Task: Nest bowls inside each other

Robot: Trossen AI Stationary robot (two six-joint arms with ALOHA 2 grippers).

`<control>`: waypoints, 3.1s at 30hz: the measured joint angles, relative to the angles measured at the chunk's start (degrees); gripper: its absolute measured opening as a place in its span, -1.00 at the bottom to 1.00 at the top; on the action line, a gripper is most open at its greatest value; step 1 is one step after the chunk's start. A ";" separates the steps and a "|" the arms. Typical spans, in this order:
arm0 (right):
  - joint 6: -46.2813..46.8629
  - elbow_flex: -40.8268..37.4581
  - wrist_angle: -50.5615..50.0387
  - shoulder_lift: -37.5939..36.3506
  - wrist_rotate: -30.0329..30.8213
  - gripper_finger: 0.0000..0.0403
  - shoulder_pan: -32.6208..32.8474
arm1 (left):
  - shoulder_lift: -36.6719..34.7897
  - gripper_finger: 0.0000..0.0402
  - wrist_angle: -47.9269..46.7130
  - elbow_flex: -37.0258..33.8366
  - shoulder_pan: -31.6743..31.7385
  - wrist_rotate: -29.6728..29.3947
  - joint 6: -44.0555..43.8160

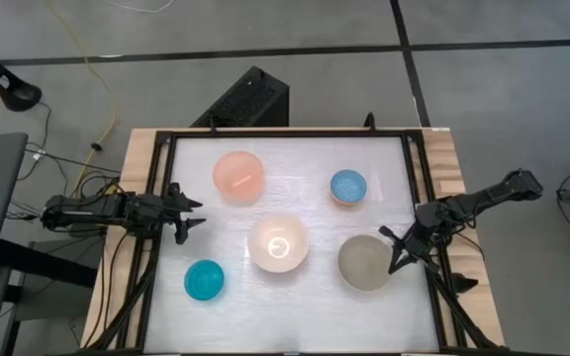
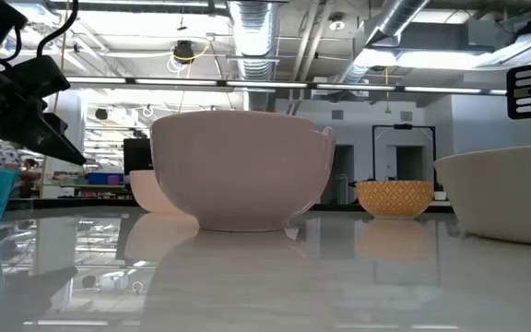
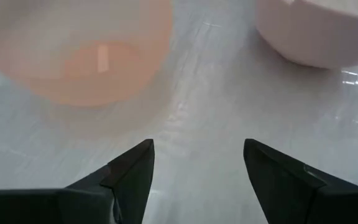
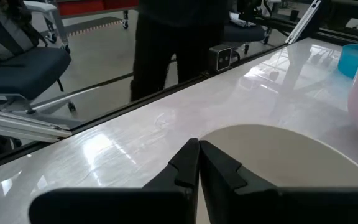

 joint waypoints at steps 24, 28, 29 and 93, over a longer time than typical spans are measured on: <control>-27.39 -0.09 14.84 -0.06 33.36 -0.76 -4.89 | 0.13 0.18 15.61 -0.31 0.02 -23.15 -58.72; -31.41 -0.09 16.92 -0.02 34.98 -0.76 -6.51 | 0.13 0.18 14.56 -0.30 0.00 -25.86 -60.97; -33.44 -0.09 17.57 -0.02 36.45 -0.76 -7.00 | 0.13 0.18 14.86 -0.28 0.00 -26.45 -61.77; 29.33 76.35 14.30 86.89 41.52 -0.71 -34.83 | 25.16 -1.00 14.99 21.51 25.31 -15.38 -4.15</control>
